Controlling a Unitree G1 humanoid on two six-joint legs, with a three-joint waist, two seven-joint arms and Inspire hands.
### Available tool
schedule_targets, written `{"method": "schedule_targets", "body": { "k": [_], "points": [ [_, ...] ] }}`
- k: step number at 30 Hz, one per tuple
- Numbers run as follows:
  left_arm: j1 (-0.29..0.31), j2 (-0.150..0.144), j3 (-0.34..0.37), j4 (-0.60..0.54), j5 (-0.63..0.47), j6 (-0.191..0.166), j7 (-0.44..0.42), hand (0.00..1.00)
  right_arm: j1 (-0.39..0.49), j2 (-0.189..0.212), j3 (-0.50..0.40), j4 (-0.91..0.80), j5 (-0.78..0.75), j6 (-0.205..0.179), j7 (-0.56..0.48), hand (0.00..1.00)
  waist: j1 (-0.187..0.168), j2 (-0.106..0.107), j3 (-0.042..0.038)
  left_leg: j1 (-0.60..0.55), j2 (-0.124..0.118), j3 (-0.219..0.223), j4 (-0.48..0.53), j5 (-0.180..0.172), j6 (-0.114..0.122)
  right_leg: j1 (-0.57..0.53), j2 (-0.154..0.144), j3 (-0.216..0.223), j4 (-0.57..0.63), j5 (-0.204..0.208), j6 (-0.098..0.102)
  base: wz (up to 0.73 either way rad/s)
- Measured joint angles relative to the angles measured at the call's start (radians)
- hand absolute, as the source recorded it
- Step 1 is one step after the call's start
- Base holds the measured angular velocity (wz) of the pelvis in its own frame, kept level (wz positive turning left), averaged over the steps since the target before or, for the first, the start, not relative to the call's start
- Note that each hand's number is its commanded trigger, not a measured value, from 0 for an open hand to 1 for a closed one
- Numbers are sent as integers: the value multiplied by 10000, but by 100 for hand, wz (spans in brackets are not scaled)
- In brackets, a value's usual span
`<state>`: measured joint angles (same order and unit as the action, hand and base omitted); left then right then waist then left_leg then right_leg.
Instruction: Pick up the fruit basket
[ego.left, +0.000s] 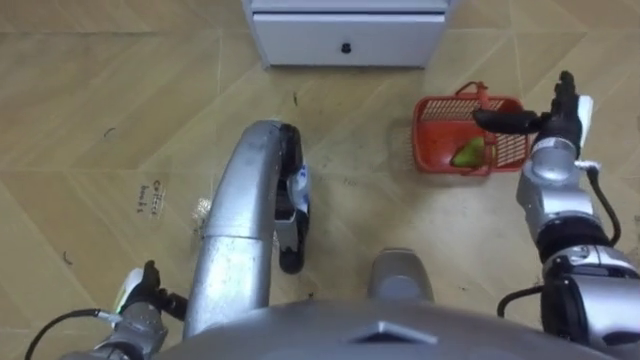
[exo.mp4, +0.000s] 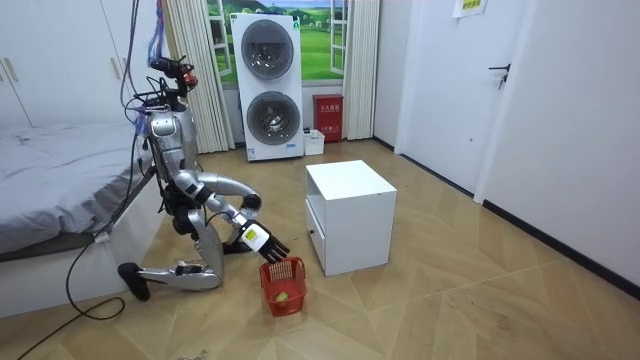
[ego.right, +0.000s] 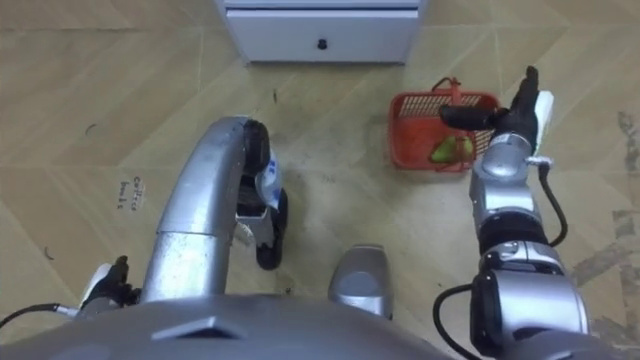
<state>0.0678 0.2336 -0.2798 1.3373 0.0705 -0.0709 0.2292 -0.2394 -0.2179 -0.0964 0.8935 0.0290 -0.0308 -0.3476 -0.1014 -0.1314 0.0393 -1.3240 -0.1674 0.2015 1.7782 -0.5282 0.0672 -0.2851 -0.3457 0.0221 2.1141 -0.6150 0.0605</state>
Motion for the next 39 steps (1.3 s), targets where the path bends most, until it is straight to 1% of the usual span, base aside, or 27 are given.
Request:
{"method": "schedule_targets", "body": {
  "k": [2,3,5,6,7,9,10,14,16,17,18,19,20,21,23,24,26,27,29,32,34,36,37,39],
  "points": [
    [28,-8,-16,-12,-1,15,-66,0,-3,-64,60,4,15,-29,-9,0,11,16,-9,-2,54,2,-107,45,-87,-94,23,4,20,-4,-1,3],
    [42,-25,-43,-12,1,44,-74,0,-13,-121,111,30,11,-36,-7,0,32,38,-20,8,135,29,-143,55,-105,-137,47,-3,24,-10,-3,0],
    [-3,-66,-150,-15,8,51,-87,0,-20,-266,252,196,11,-43,11,0,116,66,-23,27,154,45,-209,80,-152,-159,40,-27,24,-11,0,2],
    [-35,-122,-202,-15,8,53,-159,0,-22,-386,367,386,15,-44,28,0,208,92,-32,38,172,53,-225,83,-159,-167,40,-46,28,-12,-2,0],
    [-52,-178,-260,-15,-10,53,-250,0,-44,-473,422,477,17,-40,86,0,295,118,-35,30,239,89,-243,84,-161,-237,41,-55,66,-14,-6,-4],
    [-72,-176,-583,-5,-17,73,-421,0,-194,-542,573,581,47,-41,259,0,328,177,-13,-12,392,157,-250,87,-165,-364,81,-53,146,-19,-12,-5],
    [-98,-171,-600,-3,-17,75,-530,0,-244,-578,671,695,48,-42,362,0,391,187,-19,-40,465,174,-249,89,-165,-428,116,-12,174,-21,-15,-5],
    [-199,-157,-771,4,-14,75,-779,0,-264,-604,767,833,41,-42,639,0,556,178,-10,-95,515,184,-244,99,-176,-523,134,0,217,-24,-15,-2],
    [-211,-146,-775,-6,-14,77,-938,0,-354,-637,770,834,11,-41,727,0,649,177,-1,-185,583,217,-245,102,-181,-684,139,35,281,-35,-34,-5],
    [-228,-146,-781,-8,-14,76,-959,0,-365,-678,770,835,9,-41,742,0,677,185,5,-220,586,220,-245,110,-177,-715,139,36,289,-36,-34,0],
    [-273,-144,-793,-7,-14,80,-1003,0,-370,-779,802,880,21,-42,764,0,797,207,9,-286,596,228,-245,118,-171,-782,138,37,303,-40,-27,4],
    [-312,-144,-854,-7,-12,84,-1050,0,-476,-930,990,1087,44,-42,781,0,890,245,34,-324,598,237,-246,126,-158,-821,135,31,304,-61,16,3],
    [-325,-144,-898,-8,-11,86,-1061,0,-586,-991,1086,1246,47,-38,792,0,919,274,54,-342,598,239,-246,128,-154,-838,130,30,306,-65,23,3],
    [-377,-144,-1007,-15,-10,98,-1071,0,-673,-1104,1203,1391,42,-38,800,0,1014,337,97,-370,599,247,-246,133,-146,-863,124,24,306,-65,23,0],
    [-414,-143,-1088,-27,-5,103,-1076,0,-806,-1204,1344,1623,41,-40,810,0,1141,404,110,-442,630,288,-249,140,-132,-946,122,29,308,-66,21,4],
    [-415,-139,-1183,-27,-6,118,-1093,0,-888,-1245,1431,1746,46,-42,853,0,1211,436,130,-482,684,351,-267,155,-103,-1010,134,38,310,-71,29,6],
    [-415,-140,-1299,-34,-9,167,-1161,0,-953,-1308,1472,1900,44,-45,906,0,1309,487,107,-615,711,384,-278,170,-77,-1160,120,42,322,-86,60,7],
    [-405,-136,-1377,-30,-12,206,-1239,0,-1034,-1333,1504,2056,32,-46,970,0,1350,499,123,-656,717,420,-292,181,-59,-1214,92,43,322,-86,62,6],
    [-366,-136,-1392,-30,-6,266,-1383,0,-1254,-1359,1513,2490,66,-117,1141,0,1359,484,130,-660,710,535,-349,202,-18,-1259,-32,74,319,-87,63,6],
    [-363,-115,-1371,-52,-7,287,-1574,0,-1363,-1548,1549,2789,476,-122,1452,0,1384,483,132,-671,731,686,-411,248,68,-1311,-210,85,336,-88,64,6],
    [-360,-44,-1367,-231,-9,353,-1722,0,-1362,-1754,1638,2921,864,-121,1653,0,1433,493,131,-676,760,725,-412,268,108,-1324,-235,81,357,-88,65,0],
    [-389,-28,-1367,-237,-9,353,-1748,0,-1362,-1864,1641,2985,1140,-120,1827,0,1470,489,133,-677,801,752,-411,283,135,-1352,-242,101,390,-89,65,-3],
    [-389,-30,-1368,-238,-9,355,-1765,0,-1362,-1938,1641,3060,1357,-119,1916,0,1544,489,133,-677,852,786,-411,290,145,-1396,-237,164,429,-91,68,-7],
    [-368,-30,-1395,-236,-12,366,-1783,0,-1356,-2015,1642,3282,1749,-110,1979,0,1632,498,128,-677,879,812,-413,308,158,-1433,-210,209,469,-95,76,-5]
  ]
}}
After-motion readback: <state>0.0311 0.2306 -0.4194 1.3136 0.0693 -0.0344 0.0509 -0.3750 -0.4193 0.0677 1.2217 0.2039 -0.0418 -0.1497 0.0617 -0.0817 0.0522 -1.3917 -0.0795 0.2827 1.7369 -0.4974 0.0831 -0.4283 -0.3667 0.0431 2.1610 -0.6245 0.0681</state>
